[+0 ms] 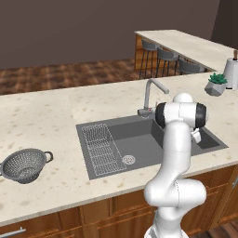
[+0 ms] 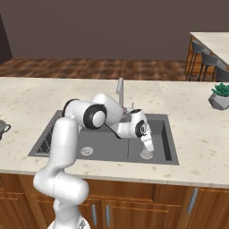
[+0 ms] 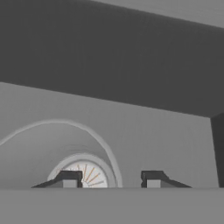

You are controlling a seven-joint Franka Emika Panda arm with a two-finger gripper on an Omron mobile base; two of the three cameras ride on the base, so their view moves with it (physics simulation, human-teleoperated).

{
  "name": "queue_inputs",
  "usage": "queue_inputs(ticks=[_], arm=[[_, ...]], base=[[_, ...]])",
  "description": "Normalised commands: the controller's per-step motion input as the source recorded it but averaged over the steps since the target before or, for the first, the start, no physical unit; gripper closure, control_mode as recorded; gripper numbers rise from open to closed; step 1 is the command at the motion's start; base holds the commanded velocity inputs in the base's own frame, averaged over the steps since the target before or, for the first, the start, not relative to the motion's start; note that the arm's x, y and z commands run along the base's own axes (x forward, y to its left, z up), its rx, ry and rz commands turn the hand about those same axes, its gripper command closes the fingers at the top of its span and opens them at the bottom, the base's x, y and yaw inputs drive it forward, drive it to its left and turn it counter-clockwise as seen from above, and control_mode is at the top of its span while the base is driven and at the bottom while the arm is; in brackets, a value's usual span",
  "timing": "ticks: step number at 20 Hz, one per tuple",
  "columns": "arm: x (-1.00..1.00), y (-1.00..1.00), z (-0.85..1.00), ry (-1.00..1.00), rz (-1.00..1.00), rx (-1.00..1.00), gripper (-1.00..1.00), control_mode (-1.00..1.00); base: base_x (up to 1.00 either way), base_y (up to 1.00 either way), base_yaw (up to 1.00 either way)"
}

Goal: Place the colander in the left basin and the glass cup in the right basin of the sink.

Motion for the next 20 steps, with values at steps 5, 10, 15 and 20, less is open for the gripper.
queue_inputs(ticks=[5, 10, 15, 20], arm=[[0.00, 0.00, 0.00, 0.00, 0.00, 0.00, -1.00, -1.00], [0.00, 0.00, 0.07, 0.01, 0.00, 0.00, -1.00, -1.00], [0.00, 0.00, 0.48, 0.05, 0.00, 0.04, -1.00, -1.00], [-0.06, 0.00, 0.68, 0.07, 0.00, 0.06, -1.00, -1.00]], base=[[0.00, 0.00, 0.00], [0.00, 0.00, 0.00], [0.00, 0.00, 0.00], [0.00, 0.00, 0.00]])
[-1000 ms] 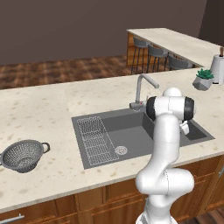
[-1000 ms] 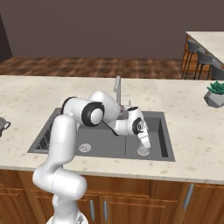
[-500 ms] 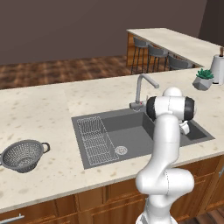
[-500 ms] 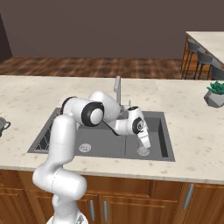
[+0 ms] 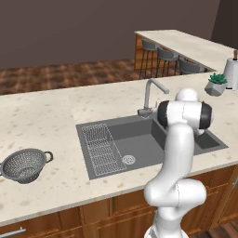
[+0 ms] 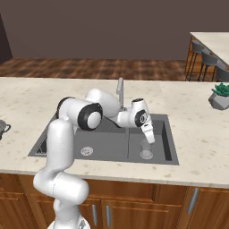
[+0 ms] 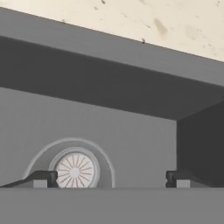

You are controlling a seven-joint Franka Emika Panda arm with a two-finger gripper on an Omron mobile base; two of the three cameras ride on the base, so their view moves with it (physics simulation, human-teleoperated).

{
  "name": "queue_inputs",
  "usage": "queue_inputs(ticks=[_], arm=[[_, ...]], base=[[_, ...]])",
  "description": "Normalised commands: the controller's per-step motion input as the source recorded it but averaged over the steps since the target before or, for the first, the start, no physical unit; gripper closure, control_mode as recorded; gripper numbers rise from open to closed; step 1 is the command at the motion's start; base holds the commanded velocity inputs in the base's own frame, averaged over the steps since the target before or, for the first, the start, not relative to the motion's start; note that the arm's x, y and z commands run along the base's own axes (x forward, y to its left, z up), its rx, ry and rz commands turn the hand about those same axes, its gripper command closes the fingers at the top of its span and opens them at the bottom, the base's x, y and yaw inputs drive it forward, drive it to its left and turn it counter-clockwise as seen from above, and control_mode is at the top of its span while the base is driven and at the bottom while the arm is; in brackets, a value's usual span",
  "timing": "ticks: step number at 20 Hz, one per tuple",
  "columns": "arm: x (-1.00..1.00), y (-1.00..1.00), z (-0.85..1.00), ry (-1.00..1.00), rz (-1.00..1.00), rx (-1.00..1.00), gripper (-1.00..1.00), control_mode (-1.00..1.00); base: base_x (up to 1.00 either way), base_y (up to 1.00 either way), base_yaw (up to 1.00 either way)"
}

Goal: Place the colander in the left basin and the glass cup in the right basin of the sink.

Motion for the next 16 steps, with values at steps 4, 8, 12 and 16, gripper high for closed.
queue_inputs(ticks=[4, 8, 12, 16], arm=[[-0.28, 0.00, 0.54, 0.00, 0.02, 0.05, -1.00, -1.00], [-0.40, 0.00, 0.32, -0.08, 0.05, 0.08, -1.00, -1.00], [-0.50, 0.15, 0.29, -0.04, 0.07, 0.08, -1.00, -1.00], [-0.50, 0.59, 0.46, 0.03, 0.14, 0.05, -1.00, -1.00]], base=[[0.00, 0.00, 0.00], [0.00, 0.00, 0.00], [0.00, 0.00, 0.00], [0.00, 0.00, 0.00]])
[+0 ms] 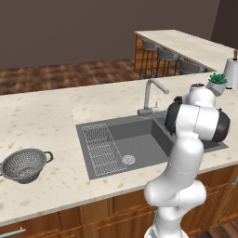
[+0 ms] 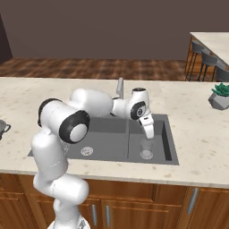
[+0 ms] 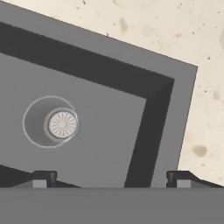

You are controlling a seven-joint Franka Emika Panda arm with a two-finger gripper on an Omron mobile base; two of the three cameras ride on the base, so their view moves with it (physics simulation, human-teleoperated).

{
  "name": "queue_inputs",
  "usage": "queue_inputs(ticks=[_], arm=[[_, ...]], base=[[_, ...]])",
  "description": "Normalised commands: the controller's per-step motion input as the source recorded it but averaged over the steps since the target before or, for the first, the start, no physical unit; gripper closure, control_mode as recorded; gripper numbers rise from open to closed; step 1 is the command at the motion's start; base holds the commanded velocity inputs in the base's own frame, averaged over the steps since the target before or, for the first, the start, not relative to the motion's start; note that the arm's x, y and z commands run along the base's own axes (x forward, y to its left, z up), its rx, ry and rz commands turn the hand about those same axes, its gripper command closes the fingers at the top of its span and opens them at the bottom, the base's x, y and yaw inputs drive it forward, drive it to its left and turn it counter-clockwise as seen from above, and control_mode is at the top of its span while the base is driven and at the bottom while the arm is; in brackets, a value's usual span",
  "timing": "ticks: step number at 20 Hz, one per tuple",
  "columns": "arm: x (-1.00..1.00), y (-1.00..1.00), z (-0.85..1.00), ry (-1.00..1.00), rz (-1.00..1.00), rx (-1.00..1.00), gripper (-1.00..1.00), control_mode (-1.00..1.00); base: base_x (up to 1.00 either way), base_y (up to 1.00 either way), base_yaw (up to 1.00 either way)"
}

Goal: Place the colander in the left basin and the glass cup in the right basin of the sink.

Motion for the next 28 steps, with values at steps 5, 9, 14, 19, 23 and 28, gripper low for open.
queue_inputs(ticks=[5, 9, 14, 19, 23, 28], arm=[[-0.34, 0.73, 0.49, 0.09, 0.22, 0.00, -1.00, -1.00], [-0.27, 0.79, 0.33, 0.07, 0.23, 0.01, -1.00, -1.00], [-0.29, 0.52, 0.02, 0.01, 0.24, 0.16, -1.00, -1.00], [-0.14, 0.81, 0.18, 0.06, 0.18, 0.08, -1.00, -1.00], [-0.09, 0.84, 0.04, 0.02, 0.19, 0.09, -1.00, -1.00], [-0.01, 0.84, 0.01, 0.03, 0.20, 0.07, -1.00, -1.00]], base=[[0.00, 0.00, 0.00], [0.00, 0.00, 0.00], [0.00, 0.00, 0.00], [0.00, 0.00, 0.00], [0.00, 0.00, 0.00], [0.00, 0.00, 0.00]])
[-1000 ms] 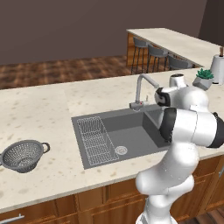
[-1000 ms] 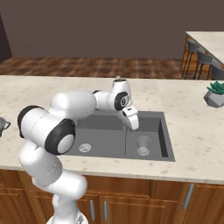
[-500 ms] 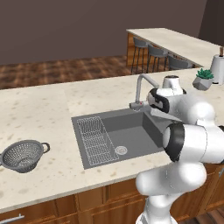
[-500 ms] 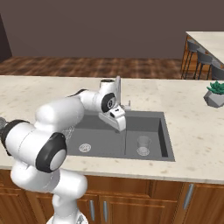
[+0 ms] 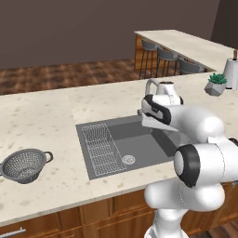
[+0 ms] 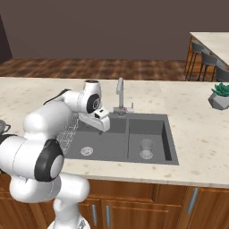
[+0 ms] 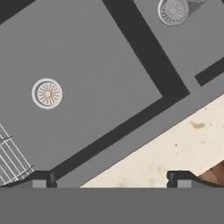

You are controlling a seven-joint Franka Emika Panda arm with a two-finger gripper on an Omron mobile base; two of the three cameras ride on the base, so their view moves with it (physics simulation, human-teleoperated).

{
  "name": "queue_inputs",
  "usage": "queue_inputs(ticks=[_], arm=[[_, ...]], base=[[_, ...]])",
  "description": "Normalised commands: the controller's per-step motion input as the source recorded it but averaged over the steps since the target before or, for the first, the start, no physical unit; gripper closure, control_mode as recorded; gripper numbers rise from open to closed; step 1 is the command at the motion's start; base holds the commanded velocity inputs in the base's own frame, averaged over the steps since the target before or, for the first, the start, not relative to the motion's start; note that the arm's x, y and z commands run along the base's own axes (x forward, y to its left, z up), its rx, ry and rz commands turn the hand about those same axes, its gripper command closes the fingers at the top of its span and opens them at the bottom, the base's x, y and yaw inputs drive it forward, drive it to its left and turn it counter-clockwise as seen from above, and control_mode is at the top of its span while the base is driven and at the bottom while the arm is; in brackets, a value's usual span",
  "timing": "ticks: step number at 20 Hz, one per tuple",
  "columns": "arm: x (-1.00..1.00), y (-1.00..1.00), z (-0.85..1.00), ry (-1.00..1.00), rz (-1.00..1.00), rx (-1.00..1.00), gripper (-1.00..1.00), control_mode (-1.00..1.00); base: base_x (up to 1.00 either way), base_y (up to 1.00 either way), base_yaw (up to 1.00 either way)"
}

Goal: Place the colander in the left basin and the glass cup in the right basin of the sink.

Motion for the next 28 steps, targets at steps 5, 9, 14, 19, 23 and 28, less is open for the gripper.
queue_inputs(ticks=[5, 9, 14, 19, 23, 28], arm=[[0.00, 0.97, 0.00, 0.04, 0.16, 0.02, -1.00, -1.00], [0.04, 0.95, 0.00, 0.08, 0.17, 0.01, -1.00, -1.00], [0.14, 0.91, -0.06, 0.06, 0.19, 0.00, -1.00, -1.00], [0.16, 0.96, -0.15, 0.00, 0.17, 0.00, -1.00, -1.00], [0.11, 0.95, -0.30, 0.00, 0.17, 0.00, -1.00, -1.00], [0.02, 0.96, -0.25, 0.02, 0.16, 0.00, -1.00, -1.00]], base=[[0.00, 0.00, 0.00], [0.00, 0.00, 0.00], [0.00, 0.00, 0.00], [0.00, 0.00, 0.00], [0.00, 0.00, 0.00], [0.00, 0.00, 0.00]])
